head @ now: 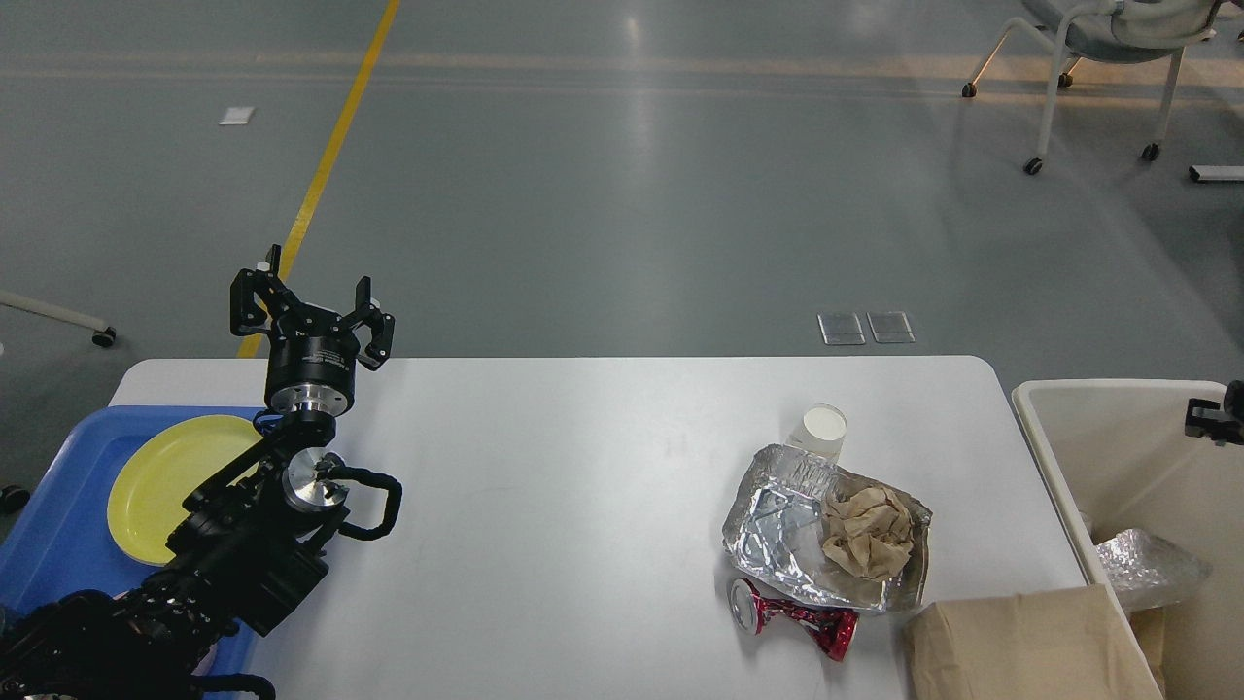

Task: Tidy desktop
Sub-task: 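Lower the right gripper toward the brown paper bag beside the bin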

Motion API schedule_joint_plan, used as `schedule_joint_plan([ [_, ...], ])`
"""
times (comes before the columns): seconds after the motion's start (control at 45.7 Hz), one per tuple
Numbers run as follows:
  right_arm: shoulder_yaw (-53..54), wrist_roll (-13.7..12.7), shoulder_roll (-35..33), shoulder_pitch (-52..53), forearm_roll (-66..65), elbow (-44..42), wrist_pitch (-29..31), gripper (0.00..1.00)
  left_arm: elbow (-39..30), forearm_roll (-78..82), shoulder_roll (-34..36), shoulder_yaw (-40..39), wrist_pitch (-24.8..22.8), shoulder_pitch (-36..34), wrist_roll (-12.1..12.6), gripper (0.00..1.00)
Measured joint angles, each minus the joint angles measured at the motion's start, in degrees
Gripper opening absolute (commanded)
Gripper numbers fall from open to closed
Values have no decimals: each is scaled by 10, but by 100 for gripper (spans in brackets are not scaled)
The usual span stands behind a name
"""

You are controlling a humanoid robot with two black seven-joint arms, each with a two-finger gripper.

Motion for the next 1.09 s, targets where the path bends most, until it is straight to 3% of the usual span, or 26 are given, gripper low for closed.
schedule_joint_plan([
  [0.241,38,-1,-6,123,2,119,66,100,0,0,0,0,0,0,0,100],
  [0.634,76,0,1,421,106,309,312,100,0,0,0,0,0,0,0,100],
  [0.94,101,2,35,650,215,461,335,100,0,0,0,0,0,0,0,100],
  [1.093,116,2,65,701,261,488,335,100,0,0,0,0,0,0,0,100],
])
